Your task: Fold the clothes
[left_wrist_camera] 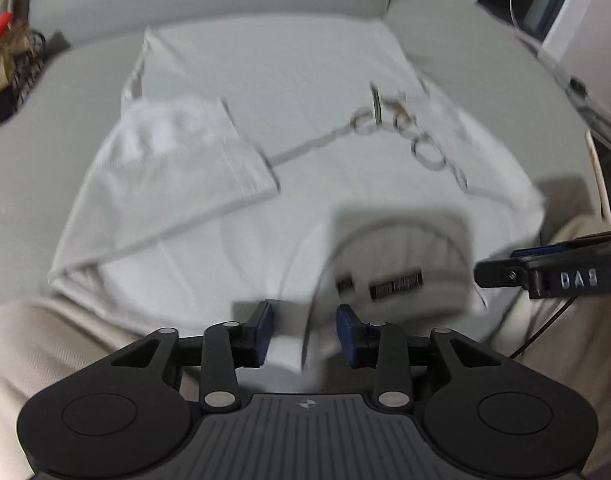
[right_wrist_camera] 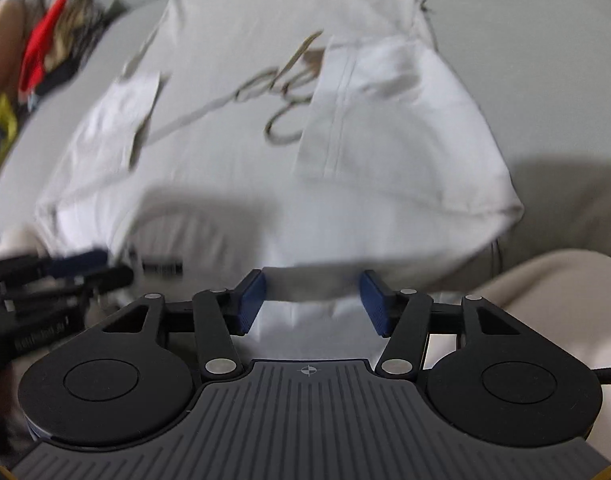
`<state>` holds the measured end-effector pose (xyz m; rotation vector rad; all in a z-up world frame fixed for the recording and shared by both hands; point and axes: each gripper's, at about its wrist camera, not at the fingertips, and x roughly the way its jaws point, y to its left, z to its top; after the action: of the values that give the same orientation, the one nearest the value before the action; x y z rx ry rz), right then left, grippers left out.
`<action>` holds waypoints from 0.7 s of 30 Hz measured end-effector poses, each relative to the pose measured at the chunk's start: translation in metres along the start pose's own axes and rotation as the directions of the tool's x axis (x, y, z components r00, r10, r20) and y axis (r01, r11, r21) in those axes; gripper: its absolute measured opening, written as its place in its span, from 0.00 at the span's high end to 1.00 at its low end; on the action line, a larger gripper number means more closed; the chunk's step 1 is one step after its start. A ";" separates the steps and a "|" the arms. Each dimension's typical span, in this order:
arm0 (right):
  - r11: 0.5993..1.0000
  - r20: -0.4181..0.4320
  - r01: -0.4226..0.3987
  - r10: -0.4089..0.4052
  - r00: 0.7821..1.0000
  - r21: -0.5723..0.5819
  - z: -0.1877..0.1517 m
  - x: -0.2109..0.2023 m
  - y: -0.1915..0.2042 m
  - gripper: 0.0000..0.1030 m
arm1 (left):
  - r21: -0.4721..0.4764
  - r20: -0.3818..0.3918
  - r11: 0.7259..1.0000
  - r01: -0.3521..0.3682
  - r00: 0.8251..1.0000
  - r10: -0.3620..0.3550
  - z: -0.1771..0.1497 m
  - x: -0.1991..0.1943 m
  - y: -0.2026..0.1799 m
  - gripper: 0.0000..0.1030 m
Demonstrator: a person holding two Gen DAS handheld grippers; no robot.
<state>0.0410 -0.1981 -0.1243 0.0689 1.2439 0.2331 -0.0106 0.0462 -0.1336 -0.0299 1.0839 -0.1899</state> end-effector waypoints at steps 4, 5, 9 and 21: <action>1.000 -0.022 -0.007 0.007 1.000 -0.002 -0.015 -0.006 0.004 0.52 | 0.019 0.014 1.000 0.010 1.000 -0.010 -0.006 -0.013 0.000 0.68; 1.000 0.012 -0.015 0.015 1.000 -0.011 -0.015 -0.013 0.005 0.52 | 0.029 0.034 0.999 0.016 0.999 -0.017 -0.005 -0.017 -0.002 0.67; 0.998 0.134 -0.041 0.048 0.990 -0.054 -0.005 -0.034 0.011 0.53 | 0.069 0.059 0.997 0.033 0.998 -0.037 -0.002 -0.020 -0.008 0.66; 0.997 -0.110 -0.066 0.070 0.991 0.037 -0.015 0.011 0.008 0.50 | -0.030 -0.245 0.997 0.072 0.966 -0.078 -0.023 0.039 -0.003 0.67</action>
<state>0.0293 -0.1886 -0.1380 0.1283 1.3579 0.2784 -0.0134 0.0384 -0.1780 -0.0679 1.3336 -0.2553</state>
